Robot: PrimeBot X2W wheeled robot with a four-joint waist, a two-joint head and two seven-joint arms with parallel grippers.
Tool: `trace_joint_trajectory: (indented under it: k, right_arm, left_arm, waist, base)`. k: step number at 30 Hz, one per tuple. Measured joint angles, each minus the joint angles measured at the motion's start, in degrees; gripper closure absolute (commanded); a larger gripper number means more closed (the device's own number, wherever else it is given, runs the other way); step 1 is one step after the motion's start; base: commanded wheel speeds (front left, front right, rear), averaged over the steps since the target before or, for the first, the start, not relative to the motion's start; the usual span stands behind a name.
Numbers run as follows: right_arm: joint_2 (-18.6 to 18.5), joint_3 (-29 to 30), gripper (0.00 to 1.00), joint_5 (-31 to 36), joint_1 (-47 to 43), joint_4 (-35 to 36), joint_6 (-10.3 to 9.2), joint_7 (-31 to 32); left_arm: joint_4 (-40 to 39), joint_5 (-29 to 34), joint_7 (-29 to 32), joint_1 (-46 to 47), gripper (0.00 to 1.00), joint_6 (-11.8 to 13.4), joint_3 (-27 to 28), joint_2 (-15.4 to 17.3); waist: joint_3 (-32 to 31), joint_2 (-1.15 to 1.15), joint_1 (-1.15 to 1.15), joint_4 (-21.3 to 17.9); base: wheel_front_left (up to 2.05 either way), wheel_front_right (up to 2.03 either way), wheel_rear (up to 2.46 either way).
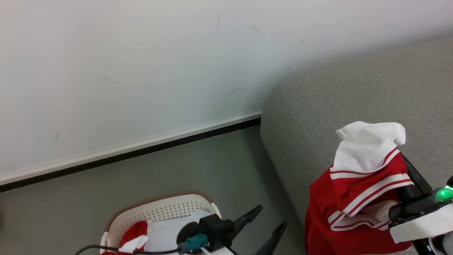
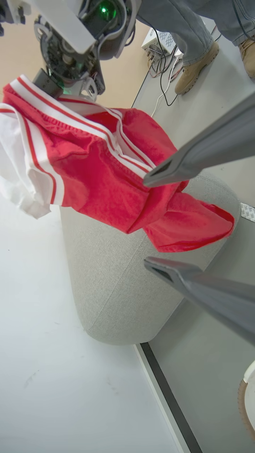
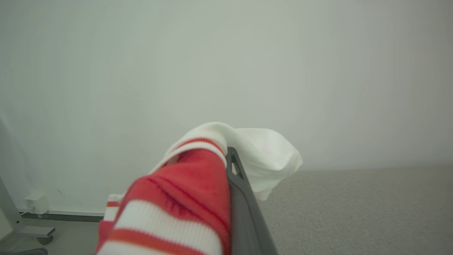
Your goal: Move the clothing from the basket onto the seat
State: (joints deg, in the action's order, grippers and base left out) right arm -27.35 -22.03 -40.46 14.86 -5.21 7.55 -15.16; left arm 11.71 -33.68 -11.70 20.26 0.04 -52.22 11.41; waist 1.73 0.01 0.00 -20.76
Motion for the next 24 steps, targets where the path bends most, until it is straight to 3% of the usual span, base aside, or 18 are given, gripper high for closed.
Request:
trace_joint_trajectory:
  k: [8, 15, 18, 24]
  right_arm:
    - [3.69, 6.42, 1.0, 0.51, 1.42, -2.18, 0.0, 0.02]
    - [7.26, 13.1, 1.0, 4.56, 13.43, -7.27, 0.0, 1.29]
    - [6.94, 16.23, 1.0, 5.86, 21.03, -9.61, 0.0, 3.15]
    - [2.19, 24.17, 1.0, 11.66, 37.5, -13.9, 0.01, 8.34]
  left_arm:
    - [-0.31, 0.73, 0.58, 3.22, 0.0, -0.27, 0.14, 0.45]
    - [-1.53, 1.76, 2.12, 8.86, 0.0, -0.81, 1.49, 1.98]
    - [-1.74, 1.91, 2.27, 11.37, 0.0, -1.03, 2.41, 2.08]
    - [-2.01, 2.56, 2.12, 15.95, 0.0, -1.78, 3.8, 2.64]
  waist:
    - [2.96, 0.0, 0.0, 1.05]
    - [9.59, 0.0, 0.0, 3.31]
    - [13.31, 0.0, 0.01, 4.84]
    - [21.0, 0.0, 0.01, 8.62]
  base:
    - [0.0, 0.0, 0.0]
    - [0.0, 0.0, 0.0]
    - [0.0, 0.0, 0.0]
    - [0.0, 0.0, 0.0]
